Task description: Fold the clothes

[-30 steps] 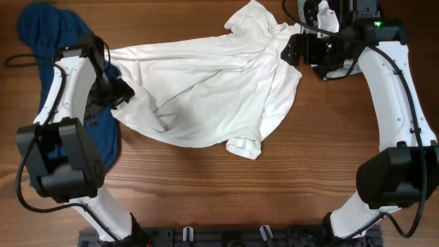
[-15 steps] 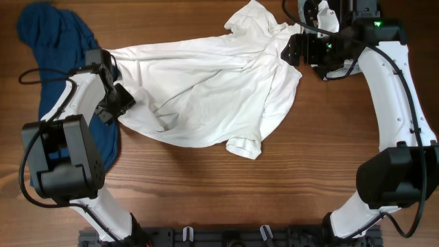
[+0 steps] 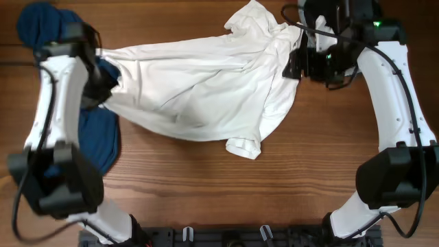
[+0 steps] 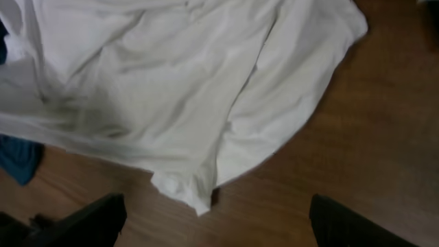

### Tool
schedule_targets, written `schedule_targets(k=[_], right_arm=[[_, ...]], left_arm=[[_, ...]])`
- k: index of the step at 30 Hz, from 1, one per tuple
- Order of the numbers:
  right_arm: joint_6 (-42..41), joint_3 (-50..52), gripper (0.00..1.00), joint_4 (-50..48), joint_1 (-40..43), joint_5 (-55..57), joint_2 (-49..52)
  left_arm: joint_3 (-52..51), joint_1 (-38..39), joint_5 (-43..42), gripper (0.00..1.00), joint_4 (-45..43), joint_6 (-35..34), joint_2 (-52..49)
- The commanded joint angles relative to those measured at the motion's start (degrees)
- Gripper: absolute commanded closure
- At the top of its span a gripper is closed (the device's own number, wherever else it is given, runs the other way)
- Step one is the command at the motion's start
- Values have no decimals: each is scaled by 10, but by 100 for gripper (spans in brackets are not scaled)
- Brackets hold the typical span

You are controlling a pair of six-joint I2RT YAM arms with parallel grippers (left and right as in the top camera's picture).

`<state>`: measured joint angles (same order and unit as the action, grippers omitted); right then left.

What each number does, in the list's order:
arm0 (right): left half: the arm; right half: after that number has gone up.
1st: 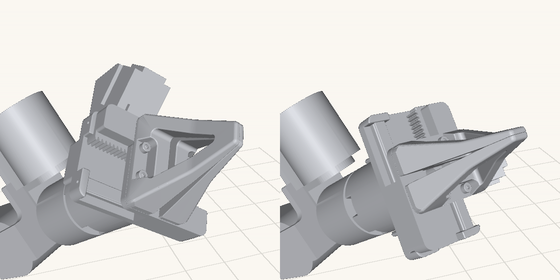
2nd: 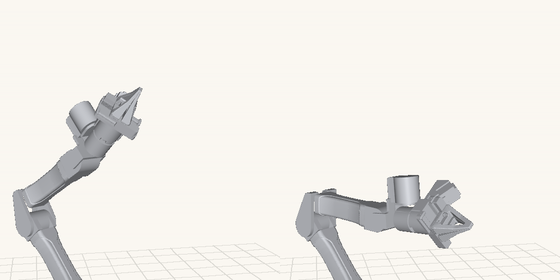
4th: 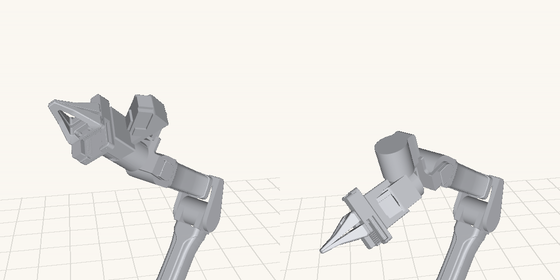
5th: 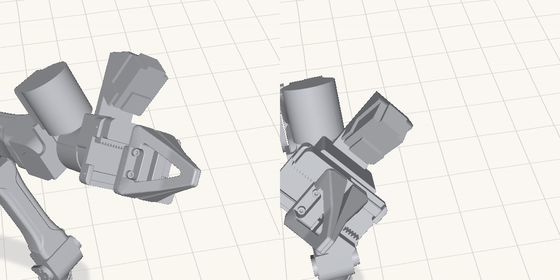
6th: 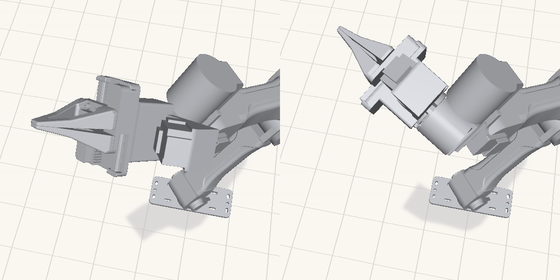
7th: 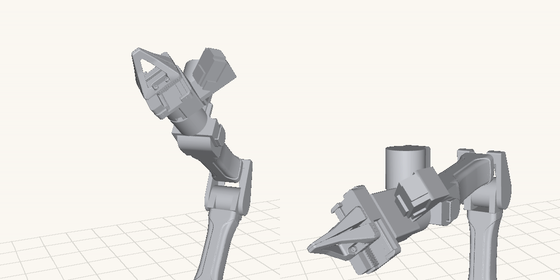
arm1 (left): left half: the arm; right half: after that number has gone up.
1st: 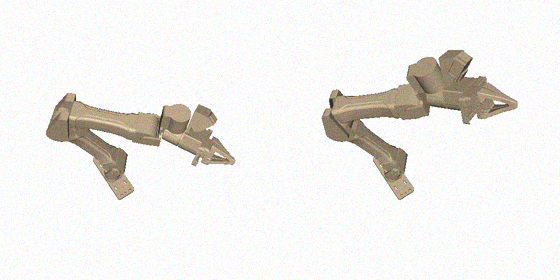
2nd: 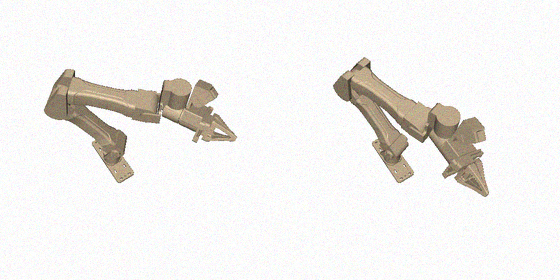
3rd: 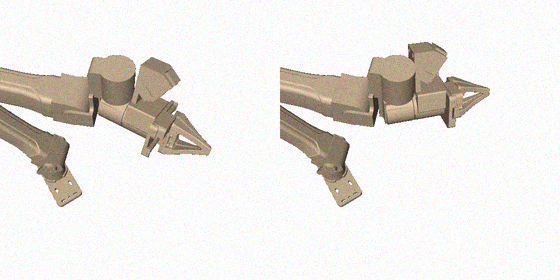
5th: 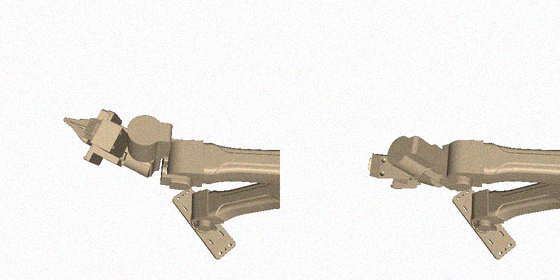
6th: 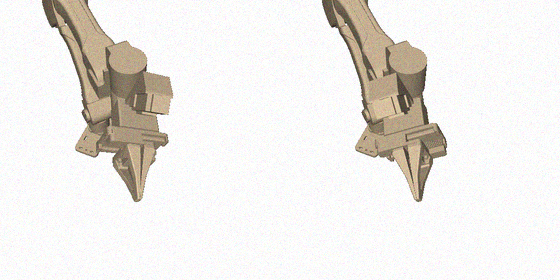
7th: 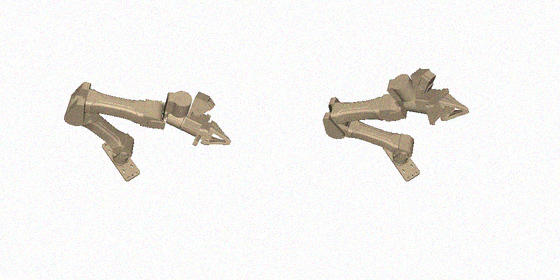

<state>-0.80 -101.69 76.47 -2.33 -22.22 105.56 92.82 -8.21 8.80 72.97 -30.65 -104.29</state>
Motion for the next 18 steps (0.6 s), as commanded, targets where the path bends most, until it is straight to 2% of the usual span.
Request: schedule_targets(k=[1, 6, 9, 12, 16, 18], right_arm=[[6, 20, 9, 43, -36, 8, 11], [-39, 150, 12, 3, -116, 0, 11], [-54, 243, 14, -93, -188, -23, 11], [-92, 292, 16, -194, -254, -11, 11], [-128, 334, 20, -259, -295, 37, 11], [-144, 346, 28, -288, -296, 62, 11]], left_arm=[[51, 0, 12, 96, 23, 4, 89], [51, 0, 21, 96, 5, 4, 127], [51, 0, 27, 96, -21, 6, 127], [51, 0, 49, 96, -59, 22, 127], [55, 0, 56, 96, -109, 35, 127], [69, 0, 56, 96, -111, 35, 127]])
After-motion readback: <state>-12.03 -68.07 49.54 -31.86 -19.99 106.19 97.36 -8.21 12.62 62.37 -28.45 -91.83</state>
